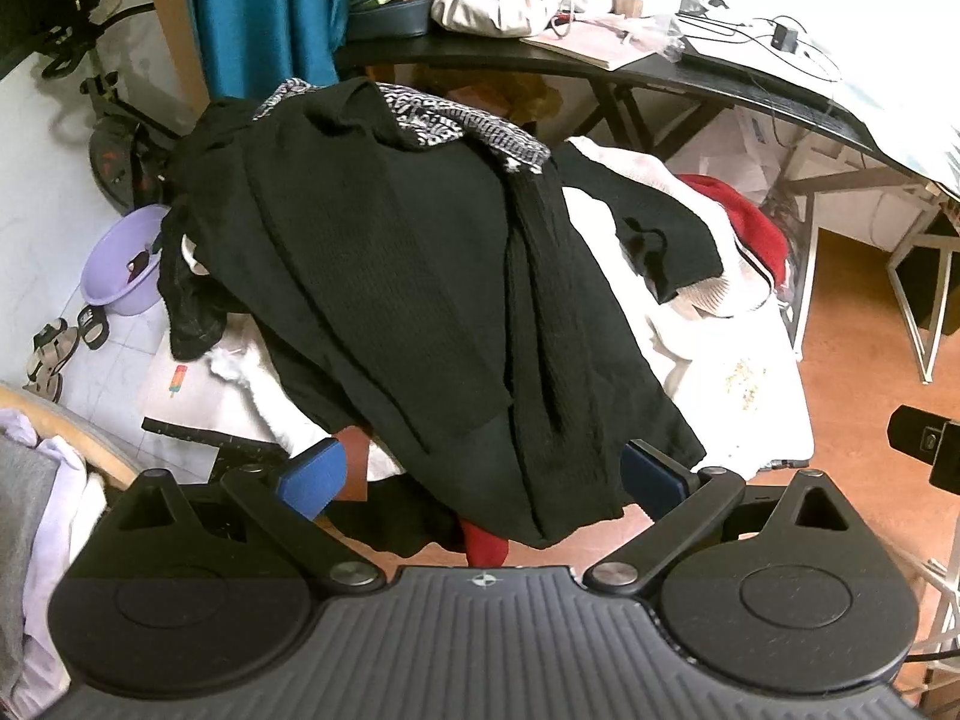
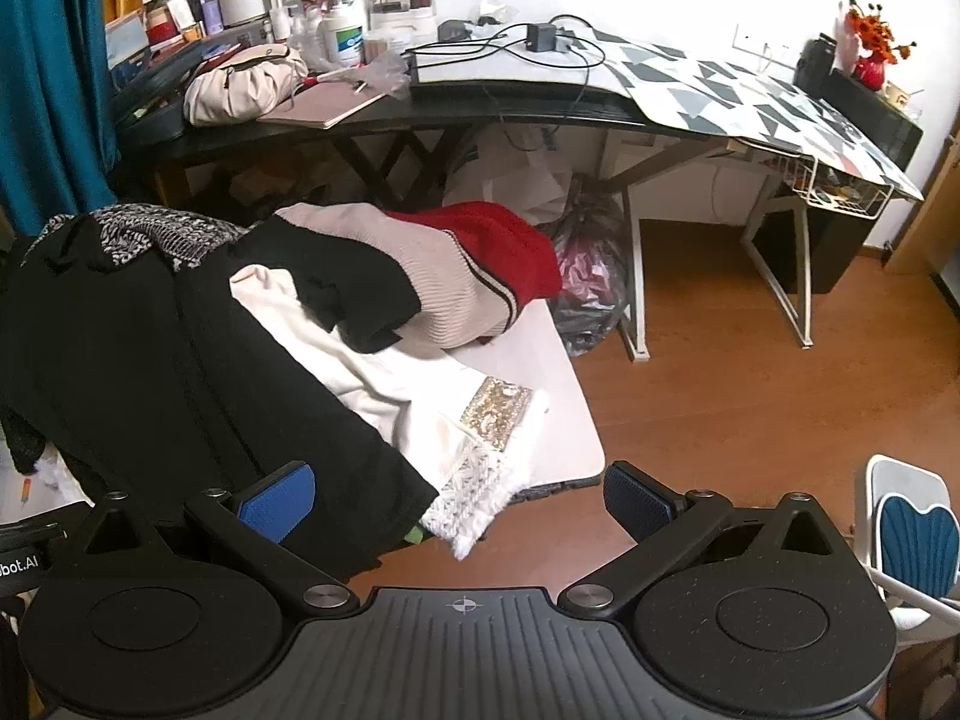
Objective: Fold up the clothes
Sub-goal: 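Move both grippers toward the black patterned cardigan on the clothes pile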
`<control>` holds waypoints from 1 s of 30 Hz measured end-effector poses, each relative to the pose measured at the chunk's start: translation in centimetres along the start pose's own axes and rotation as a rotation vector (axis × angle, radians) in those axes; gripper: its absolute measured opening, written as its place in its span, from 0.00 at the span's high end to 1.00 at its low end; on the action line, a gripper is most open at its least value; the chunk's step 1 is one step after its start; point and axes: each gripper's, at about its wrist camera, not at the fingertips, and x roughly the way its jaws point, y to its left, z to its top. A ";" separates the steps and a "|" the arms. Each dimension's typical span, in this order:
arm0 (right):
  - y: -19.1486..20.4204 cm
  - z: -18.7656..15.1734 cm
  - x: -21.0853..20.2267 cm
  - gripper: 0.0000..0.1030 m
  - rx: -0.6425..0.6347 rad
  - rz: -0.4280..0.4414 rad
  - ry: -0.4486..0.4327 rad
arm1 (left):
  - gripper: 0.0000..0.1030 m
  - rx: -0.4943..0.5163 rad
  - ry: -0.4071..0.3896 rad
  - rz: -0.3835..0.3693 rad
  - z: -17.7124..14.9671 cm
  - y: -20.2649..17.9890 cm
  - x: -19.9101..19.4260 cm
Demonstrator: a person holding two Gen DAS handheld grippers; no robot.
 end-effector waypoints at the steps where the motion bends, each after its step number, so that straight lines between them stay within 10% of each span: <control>1: -0.1 0.0 0.0 0.01 -0.002 0.002 0.000 | 0.03 -0.003 -0.001 0.003 0.0 0.1 0.0; 30: 4.1 3.9 0.2 0.01 -0.117 0.045 -0.083 | 0.03 0.037 -0.098 0.025 3.6 3.0 0.2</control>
